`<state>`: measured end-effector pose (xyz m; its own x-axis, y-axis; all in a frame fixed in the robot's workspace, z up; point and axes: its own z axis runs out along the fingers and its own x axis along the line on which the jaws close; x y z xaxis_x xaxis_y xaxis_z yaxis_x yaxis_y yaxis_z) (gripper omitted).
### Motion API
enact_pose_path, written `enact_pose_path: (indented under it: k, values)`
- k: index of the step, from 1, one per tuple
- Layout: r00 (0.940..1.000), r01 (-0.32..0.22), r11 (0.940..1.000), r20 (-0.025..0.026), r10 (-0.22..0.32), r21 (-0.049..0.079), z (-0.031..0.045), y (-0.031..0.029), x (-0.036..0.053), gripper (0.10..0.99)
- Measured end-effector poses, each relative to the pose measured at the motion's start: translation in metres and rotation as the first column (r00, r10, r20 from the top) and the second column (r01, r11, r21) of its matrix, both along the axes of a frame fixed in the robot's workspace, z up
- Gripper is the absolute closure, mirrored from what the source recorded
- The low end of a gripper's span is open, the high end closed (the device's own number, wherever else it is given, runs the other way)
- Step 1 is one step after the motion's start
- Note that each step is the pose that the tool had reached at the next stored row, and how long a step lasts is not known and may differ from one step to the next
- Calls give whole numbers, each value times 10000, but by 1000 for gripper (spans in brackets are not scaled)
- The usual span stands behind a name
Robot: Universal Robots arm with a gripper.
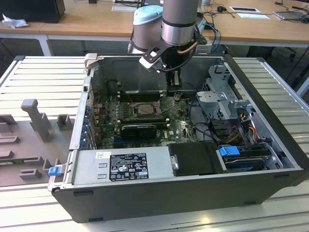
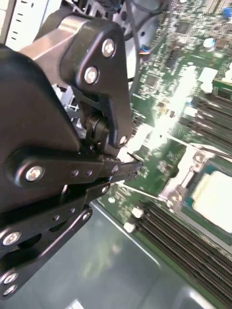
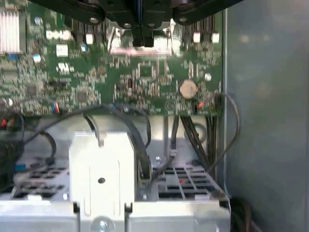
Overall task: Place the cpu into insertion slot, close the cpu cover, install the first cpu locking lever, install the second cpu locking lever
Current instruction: 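Close the cpu cover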
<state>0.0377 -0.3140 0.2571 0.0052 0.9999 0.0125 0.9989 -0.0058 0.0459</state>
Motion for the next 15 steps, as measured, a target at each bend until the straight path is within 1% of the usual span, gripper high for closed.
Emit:
enact_pose_path:
  k: [4,6,9,12,13,15]
  values:
    - [10000,-6,10000,-12,6,-12,-11,0,57,980]
    - [10000,-11,10000,-35,11,-13,-11,1,106,980]
    - [10000,-10,10000,-49,10,-11,-11,6,168,980]
    - [10000,-10,10000,-64,10,-13,-12,10,253,980]
    - [10000,-13,10000,-68,13,-12,-17,11,280,980]
    - [10000,-11,10000,-71,11,-14,-46,10,294,980]
